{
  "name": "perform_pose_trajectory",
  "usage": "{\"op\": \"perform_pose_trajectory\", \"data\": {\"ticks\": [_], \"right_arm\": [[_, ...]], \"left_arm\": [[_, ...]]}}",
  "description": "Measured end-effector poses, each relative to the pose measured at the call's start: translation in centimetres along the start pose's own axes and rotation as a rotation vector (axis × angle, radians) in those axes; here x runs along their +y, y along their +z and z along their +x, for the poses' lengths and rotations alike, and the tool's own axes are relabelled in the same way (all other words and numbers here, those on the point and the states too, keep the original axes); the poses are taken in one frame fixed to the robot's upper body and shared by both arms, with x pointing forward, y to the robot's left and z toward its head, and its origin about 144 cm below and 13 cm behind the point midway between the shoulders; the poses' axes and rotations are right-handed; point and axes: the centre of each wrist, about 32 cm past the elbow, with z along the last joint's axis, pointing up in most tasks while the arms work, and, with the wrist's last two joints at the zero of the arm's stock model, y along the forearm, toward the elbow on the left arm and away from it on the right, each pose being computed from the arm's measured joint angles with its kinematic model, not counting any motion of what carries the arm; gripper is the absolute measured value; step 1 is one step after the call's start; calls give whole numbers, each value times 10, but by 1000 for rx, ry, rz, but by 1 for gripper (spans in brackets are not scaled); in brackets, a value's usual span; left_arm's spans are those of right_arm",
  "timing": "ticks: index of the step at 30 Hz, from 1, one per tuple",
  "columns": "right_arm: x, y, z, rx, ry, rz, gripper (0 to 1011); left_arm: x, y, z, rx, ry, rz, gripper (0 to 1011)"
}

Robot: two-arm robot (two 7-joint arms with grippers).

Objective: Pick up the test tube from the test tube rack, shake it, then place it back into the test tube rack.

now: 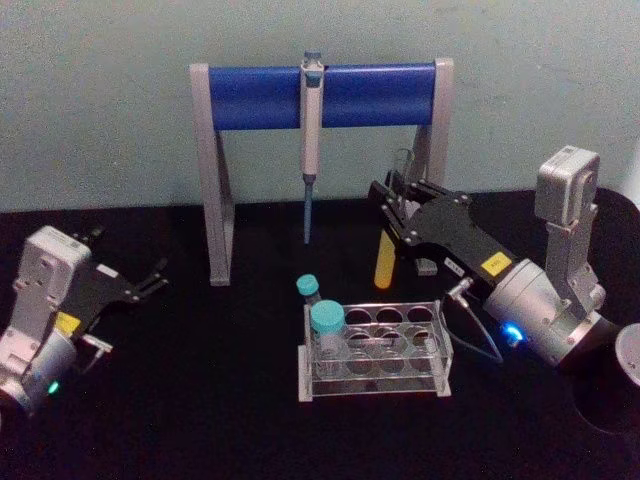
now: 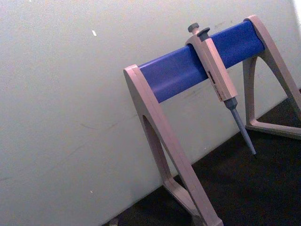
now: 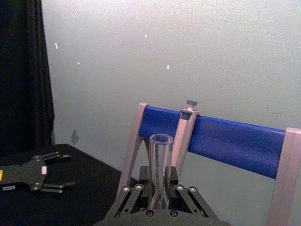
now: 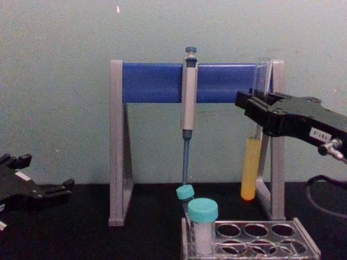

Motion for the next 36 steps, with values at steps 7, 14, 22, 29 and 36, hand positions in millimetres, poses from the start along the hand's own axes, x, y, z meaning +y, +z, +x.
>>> {"op": "perform_pose_trajectory", "data": {"ticks": [7,14,22,29,36], "right_arm": [[-9,1,-2,4,35,-7,235],[-20,2,-4,15,100,-1,235],[-30,-1,-6,49,142,-2,235],[-33,-5,-9,81,170,0,235],[-32,-9,-12,95,182,-8,235]], "left_arm": [[0,0,0,0,0,0,1001],[0,0,0,0,0,0,1001],[0,0,0,0,0,0,1001],[0,0,0,0,0,0,1001],[0,0,0,0,0,0,1001]]}}
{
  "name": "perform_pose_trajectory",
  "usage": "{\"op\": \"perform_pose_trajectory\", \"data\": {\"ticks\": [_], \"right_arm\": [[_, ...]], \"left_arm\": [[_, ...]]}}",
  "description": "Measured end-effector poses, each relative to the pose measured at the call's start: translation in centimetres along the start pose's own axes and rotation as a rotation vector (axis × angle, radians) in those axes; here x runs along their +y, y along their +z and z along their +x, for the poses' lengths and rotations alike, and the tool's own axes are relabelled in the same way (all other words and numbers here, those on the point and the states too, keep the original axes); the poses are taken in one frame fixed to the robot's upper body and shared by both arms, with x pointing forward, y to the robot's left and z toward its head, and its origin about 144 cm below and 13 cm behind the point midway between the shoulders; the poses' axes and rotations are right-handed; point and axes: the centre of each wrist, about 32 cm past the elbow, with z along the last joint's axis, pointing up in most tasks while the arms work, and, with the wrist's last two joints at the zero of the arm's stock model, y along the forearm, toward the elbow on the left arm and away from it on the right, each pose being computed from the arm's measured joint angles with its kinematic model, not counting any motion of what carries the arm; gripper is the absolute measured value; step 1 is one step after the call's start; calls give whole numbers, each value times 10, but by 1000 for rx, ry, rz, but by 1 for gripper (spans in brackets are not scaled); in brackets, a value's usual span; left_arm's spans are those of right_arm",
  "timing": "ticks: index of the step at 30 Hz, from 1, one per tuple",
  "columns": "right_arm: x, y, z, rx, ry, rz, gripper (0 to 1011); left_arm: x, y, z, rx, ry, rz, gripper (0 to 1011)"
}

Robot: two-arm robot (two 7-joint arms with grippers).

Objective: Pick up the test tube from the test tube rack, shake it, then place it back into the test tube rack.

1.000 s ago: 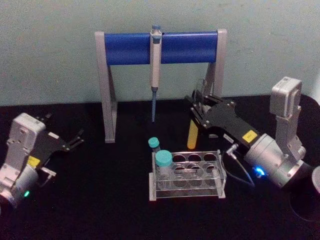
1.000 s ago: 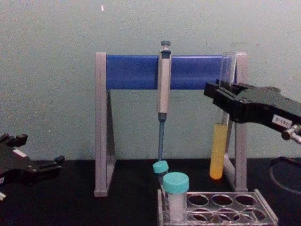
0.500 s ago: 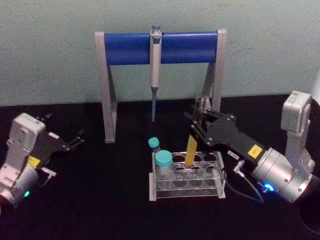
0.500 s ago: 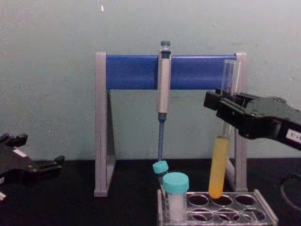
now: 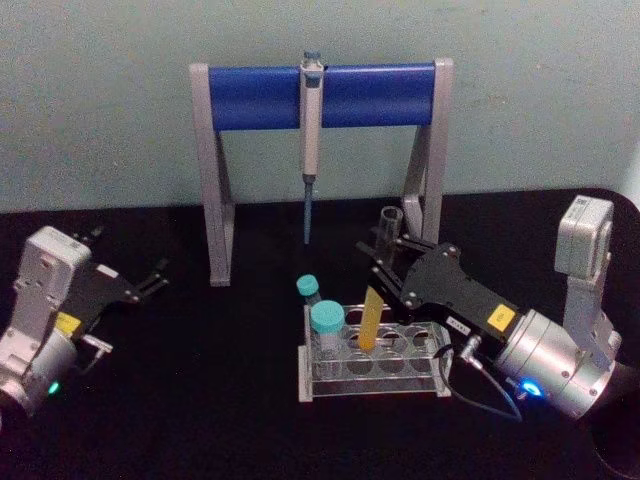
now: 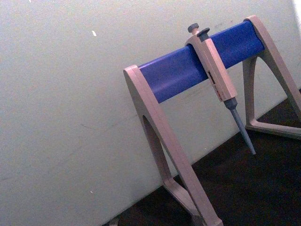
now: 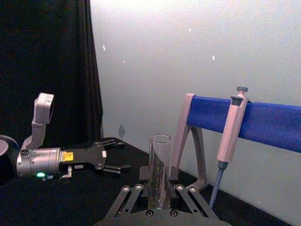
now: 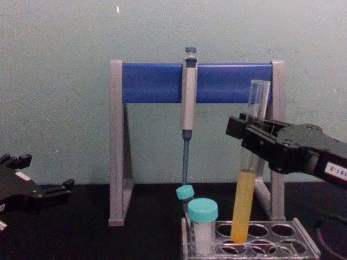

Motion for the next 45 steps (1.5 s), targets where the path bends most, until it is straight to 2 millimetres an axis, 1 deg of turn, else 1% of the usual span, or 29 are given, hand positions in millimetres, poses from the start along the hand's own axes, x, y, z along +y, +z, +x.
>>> {"op": "perform_pose_trajectory", "data": {"ticks": [39,40,45], "right_arm": [[9,-30,1,34,-51,-104,235],[10,-38,1,44,-62,-128,235],[11,-41,0,49,-65,-139,235]], "left_arm": [[0,0,0,0,0,0,1001],[0,0,0,0,0,0,1001],[0,0,0,0,0,0,1001]]}}
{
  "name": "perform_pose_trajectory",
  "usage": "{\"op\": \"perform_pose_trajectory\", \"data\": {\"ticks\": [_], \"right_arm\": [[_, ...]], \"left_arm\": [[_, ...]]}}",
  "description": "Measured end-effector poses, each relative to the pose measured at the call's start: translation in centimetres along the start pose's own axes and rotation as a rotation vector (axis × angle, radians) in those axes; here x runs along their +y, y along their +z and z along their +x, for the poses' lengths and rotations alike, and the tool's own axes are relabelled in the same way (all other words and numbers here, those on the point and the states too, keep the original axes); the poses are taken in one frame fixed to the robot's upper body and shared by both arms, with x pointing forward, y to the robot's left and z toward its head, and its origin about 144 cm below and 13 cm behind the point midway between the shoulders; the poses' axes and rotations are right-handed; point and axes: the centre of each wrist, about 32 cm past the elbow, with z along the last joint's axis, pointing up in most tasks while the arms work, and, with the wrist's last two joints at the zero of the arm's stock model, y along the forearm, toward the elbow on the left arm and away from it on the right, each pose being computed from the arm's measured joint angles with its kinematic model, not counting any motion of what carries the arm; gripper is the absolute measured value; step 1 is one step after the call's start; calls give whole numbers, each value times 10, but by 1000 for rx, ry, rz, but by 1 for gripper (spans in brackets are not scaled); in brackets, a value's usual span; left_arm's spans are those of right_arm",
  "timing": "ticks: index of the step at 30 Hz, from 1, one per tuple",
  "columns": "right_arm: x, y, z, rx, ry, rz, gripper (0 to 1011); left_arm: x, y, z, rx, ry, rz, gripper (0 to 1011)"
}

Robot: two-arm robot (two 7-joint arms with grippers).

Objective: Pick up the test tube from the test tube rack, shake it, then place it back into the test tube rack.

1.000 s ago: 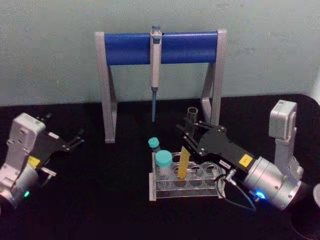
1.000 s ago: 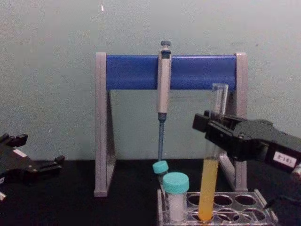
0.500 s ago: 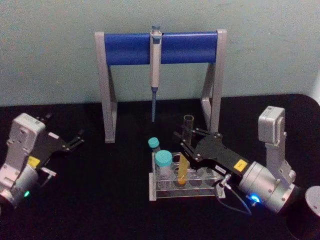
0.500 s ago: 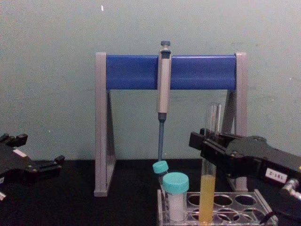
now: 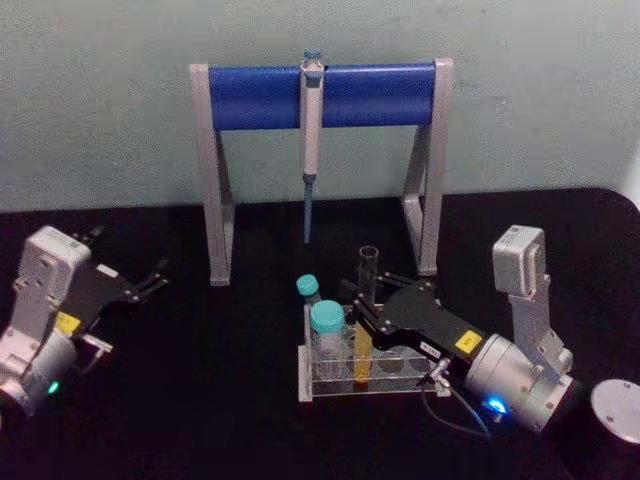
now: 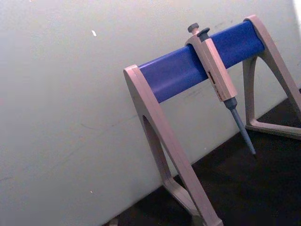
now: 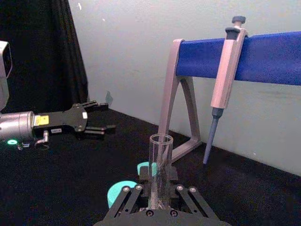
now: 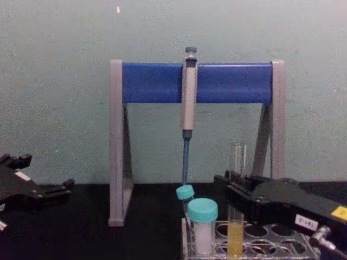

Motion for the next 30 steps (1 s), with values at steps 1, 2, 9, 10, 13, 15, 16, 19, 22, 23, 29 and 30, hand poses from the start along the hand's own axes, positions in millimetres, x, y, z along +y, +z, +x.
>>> {"op": "perform_pose_trajectory", "data": {"ticks": [1,2,9,10,13,15,16,19,22,23,29,30], "right_arm": [[0,0,0,1,0,-1,235],[0,-1,0,2,-1,-3,235],[1,-2,-1,0,-5,-10,235],[1,-2,-1,0,-5,-10,235],[1,-2,-1,0,-5,-10,235],[1,-2,-1,0,-5,-10,235],[1,-2,-1,0,-5,-10,235],[1,-2,-1,1,-4,-9,235],[1,-2,0,0,-4,-10,251],[1,-2,0,0,-4,-10,270],[1,-2,0,0,-4,-10,466],[1,-2,0,1,-4,-10,505]], "left_arm": [[0,0,0,0,0,0,1001],[0,0,0,0,0,0,1001],[0,0,0,0,0,0,1001],[0,0,0,0,0,0,1001],[0,0,0,0,0,0,1001],[0,0,0,0,0,0,1001],[0,0,0,0,0,0,1001],[0,0,0,0,0,0,1001],[0,0,0,0,0,0,1001],[0,0,0,0,0,0,1001],[0,0,0,0,0,0,1001],[0,0,0,0,0,0,1001]]}}
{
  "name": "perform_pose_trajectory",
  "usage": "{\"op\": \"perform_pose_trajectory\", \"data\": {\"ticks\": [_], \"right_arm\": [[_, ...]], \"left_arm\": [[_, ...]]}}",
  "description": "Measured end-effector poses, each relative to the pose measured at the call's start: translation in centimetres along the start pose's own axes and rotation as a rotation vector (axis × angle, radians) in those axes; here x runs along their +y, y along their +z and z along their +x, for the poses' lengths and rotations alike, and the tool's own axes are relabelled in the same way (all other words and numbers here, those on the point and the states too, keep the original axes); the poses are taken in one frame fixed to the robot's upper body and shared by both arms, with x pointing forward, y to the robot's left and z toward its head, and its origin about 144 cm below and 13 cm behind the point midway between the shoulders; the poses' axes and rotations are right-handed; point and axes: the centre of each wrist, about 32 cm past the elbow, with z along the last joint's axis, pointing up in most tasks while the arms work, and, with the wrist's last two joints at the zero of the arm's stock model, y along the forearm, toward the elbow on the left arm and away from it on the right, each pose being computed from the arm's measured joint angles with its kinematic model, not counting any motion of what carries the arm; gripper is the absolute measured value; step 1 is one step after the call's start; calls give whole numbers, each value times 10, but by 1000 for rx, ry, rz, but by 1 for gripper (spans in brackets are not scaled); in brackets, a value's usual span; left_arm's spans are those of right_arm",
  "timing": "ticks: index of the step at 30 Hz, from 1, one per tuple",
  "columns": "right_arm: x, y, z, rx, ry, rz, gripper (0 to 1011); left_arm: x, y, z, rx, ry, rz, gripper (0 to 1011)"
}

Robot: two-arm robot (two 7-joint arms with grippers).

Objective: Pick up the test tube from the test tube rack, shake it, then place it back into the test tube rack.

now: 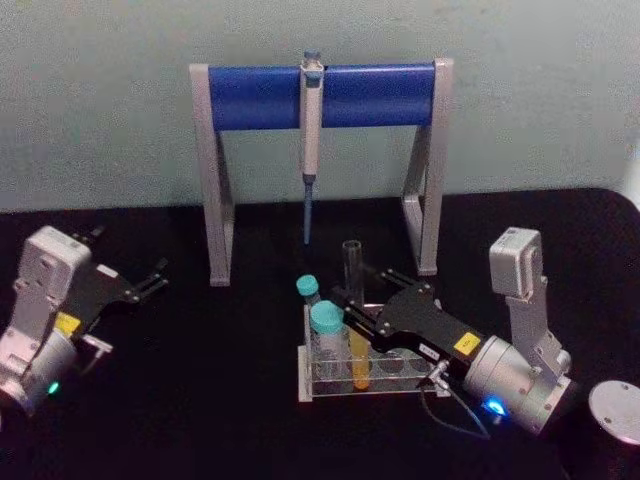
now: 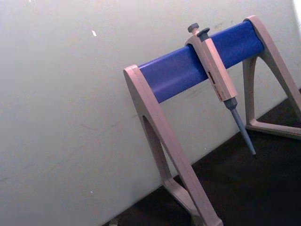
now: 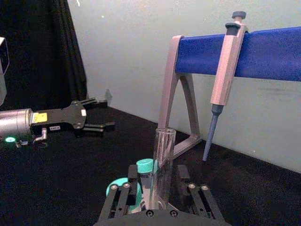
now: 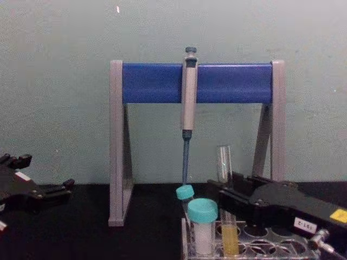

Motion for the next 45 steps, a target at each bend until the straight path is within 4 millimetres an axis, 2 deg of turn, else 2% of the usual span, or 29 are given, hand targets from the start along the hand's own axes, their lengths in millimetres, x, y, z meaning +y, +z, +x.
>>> {"op": "perform_pose_trajectory", "data": {"ticks": [3,5,12,13,14,17,28,38,45], "right_arm": [[0,0,0,0,0,0,588],[0,0,0,0,0,1,679],[0,0,0,1,0,2,868],[0,0,0,1,1,2,868],[0,0,0,1,0,2,924],[0,0,0,1,1,2,1000],[0,2,0,-3,2,5,1000],[-3,25,0,-80,7,79,1000],[-11,37,-4,-142,-57,166,1000]], "left_arm": [[0,0,0,0,0,0,1001],[0,0,0,0,0,0,1001],[0,0,0,0,0,0,1001],[0,0,0,0,0,0,1001],[0,0,0,0,0,0,1001],[0,0,0,0,0,0,1001],[0,0,0,0,0,0,1001],[0,0,0,0,0,0,1001],[0,0,0,0,0,0,1001]]}}
